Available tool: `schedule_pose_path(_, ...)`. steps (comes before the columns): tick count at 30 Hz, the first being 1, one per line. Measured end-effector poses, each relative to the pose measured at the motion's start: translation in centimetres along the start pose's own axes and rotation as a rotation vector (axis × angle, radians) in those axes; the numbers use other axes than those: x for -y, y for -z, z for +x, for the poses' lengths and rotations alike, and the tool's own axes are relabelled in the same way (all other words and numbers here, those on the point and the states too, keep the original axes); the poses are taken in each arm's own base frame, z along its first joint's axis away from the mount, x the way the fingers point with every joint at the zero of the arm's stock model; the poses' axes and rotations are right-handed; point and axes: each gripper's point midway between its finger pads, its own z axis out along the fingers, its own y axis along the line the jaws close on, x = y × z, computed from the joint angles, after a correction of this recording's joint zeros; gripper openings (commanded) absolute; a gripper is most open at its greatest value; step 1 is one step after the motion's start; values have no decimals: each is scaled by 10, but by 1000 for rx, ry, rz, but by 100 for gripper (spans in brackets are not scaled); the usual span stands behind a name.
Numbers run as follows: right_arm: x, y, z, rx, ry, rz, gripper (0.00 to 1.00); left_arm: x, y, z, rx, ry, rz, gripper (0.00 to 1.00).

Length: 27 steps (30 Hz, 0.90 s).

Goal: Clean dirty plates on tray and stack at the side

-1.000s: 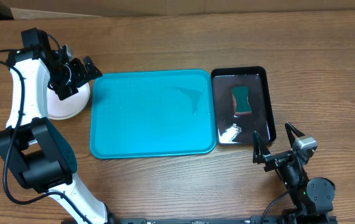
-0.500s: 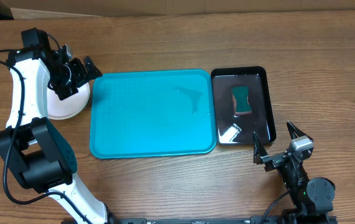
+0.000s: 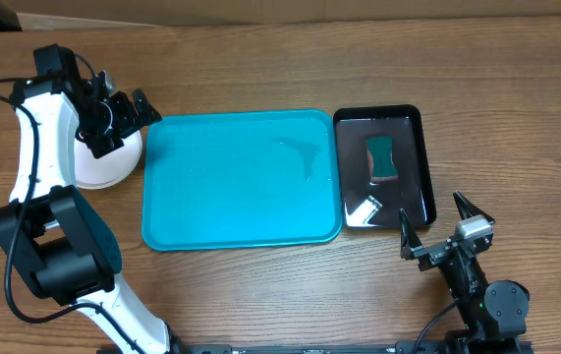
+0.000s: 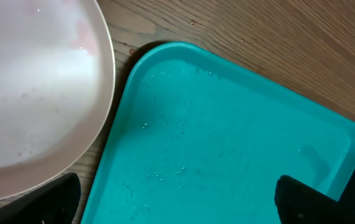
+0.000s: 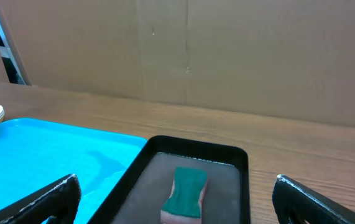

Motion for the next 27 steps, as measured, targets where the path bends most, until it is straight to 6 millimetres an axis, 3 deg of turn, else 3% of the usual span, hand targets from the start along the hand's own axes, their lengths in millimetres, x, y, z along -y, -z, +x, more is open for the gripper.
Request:
schedule_pose_path(20,0,0,0,0,1,-1,100,-6,2,-1,12,-2,-37,100)
schedule_pose_path(24,0,0,0,0,1,-1,100,3,28,-5,79,-29,-49,100)
schedule_pose_path(27,0,0,0,0,1,0,100,25,74,-6,191,-81,-35,100)
